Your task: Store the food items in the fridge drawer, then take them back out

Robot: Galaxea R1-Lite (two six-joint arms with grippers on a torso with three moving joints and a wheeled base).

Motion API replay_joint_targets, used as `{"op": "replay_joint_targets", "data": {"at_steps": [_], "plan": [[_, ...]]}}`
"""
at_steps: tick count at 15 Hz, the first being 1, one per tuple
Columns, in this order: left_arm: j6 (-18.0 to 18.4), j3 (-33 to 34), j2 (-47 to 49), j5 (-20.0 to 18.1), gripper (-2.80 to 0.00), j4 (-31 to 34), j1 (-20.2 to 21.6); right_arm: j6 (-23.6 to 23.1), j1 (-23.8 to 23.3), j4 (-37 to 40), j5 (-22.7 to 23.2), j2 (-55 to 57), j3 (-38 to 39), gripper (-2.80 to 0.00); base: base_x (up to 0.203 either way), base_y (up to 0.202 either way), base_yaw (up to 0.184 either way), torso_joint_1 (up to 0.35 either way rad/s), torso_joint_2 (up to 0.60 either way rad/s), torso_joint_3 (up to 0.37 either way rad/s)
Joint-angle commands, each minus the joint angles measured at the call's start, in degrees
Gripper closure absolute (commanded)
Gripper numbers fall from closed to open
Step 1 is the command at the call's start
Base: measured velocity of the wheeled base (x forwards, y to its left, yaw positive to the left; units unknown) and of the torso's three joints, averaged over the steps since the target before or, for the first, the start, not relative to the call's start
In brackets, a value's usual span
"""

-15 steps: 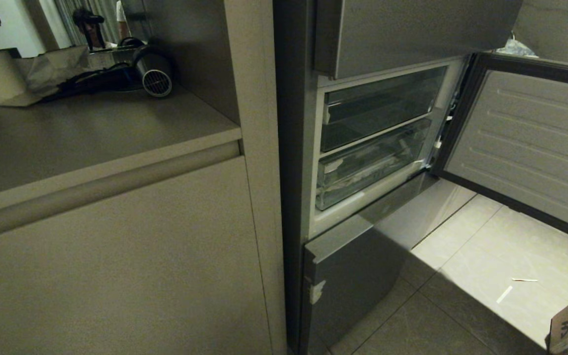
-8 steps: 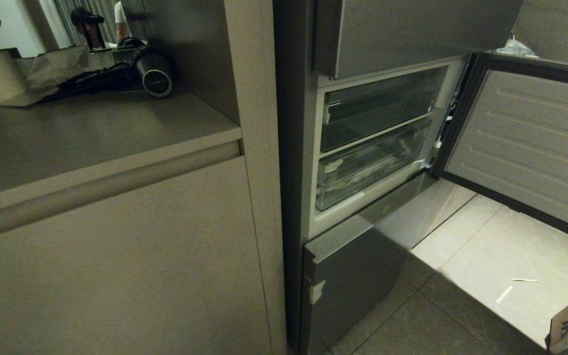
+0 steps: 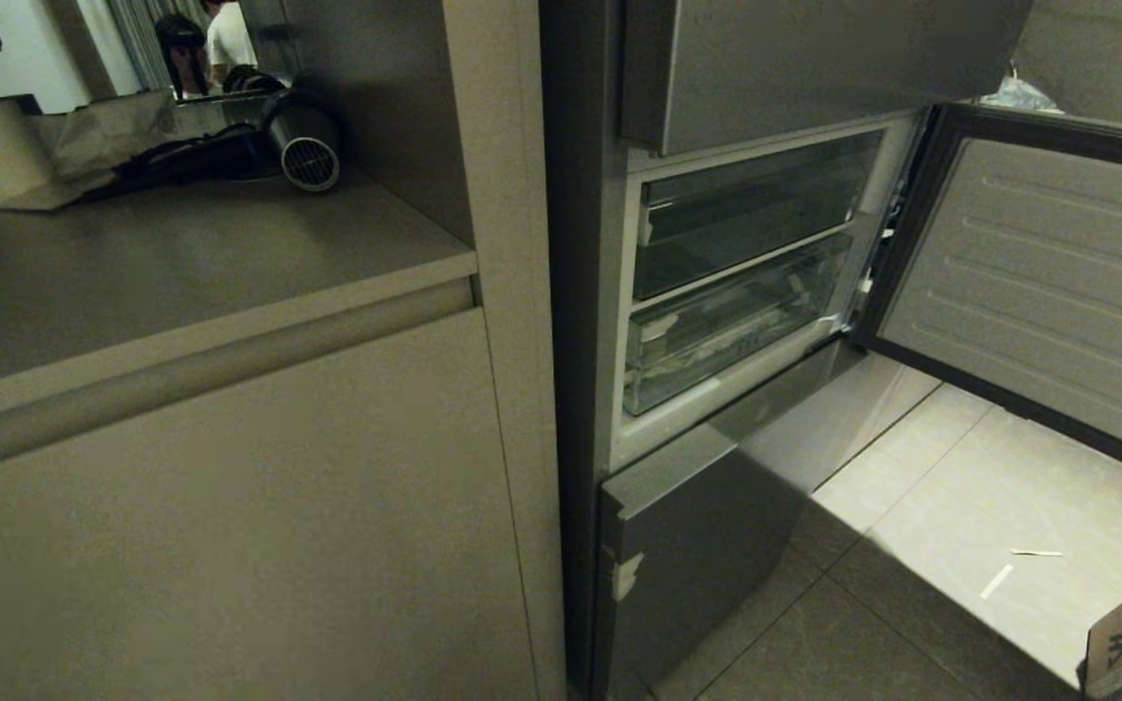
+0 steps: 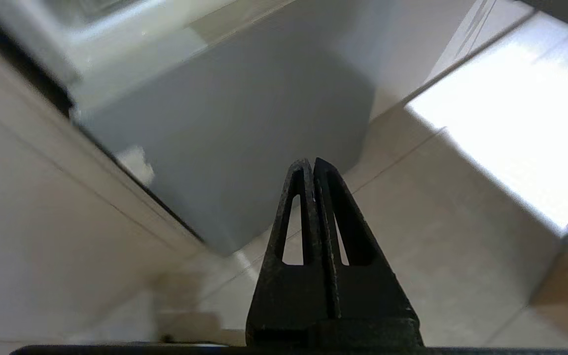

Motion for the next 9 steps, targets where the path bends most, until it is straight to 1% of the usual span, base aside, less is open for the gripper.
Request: {"op": "replay_joint_targets", "data": {"at_steps": [1,4,5,6,7,9], "plan": [[0.0,0.0,0.1,0.0,0.00,0.0,0.0,2.9,0.0,-7.9,-0.3,23.9,-4.5,0.00,0.000,0.000,0.000,0.000,0.00,0.000],[0.0,0.0,0.1,0.0,0.00,0.0,0.0,5.4,0.0,-23.5,-2.2,40.6,-8.2,0.00,0.000,0.000,0.000,0.000,0.00,0.000],[0.0,0.0,0.1,0.0,0.00,0.0,0.0,5.8,0.0,-28.9,-2.8,44.8,-9.3,0.00,0.000,0.000,0.000,0.000,0.00,0.000],[0.0,0.0,0.1,0.0,0.00,0.0,0.0,6.1,0.0,-32.4,-3.2,47.8,-10.8,0.00,0.000,0.000,0.000,0.000,0.00,0.000],[0.0,0.0,0.1,0.0,0.00,0.0,0.0,6.1,-0.1,-34.4,-3.4,49.6,-12.8,0.00,0.000,0.000,0.000,0.000,0.00,0.000],[0.0,0.0,0.1,0.0,0.00,0.0,0.0,3.9,-0.5,-35.6,-3.3,52.2,-16.0,0.00,0.000,0.000,0.000,0.000,0.00,0.000]]}}
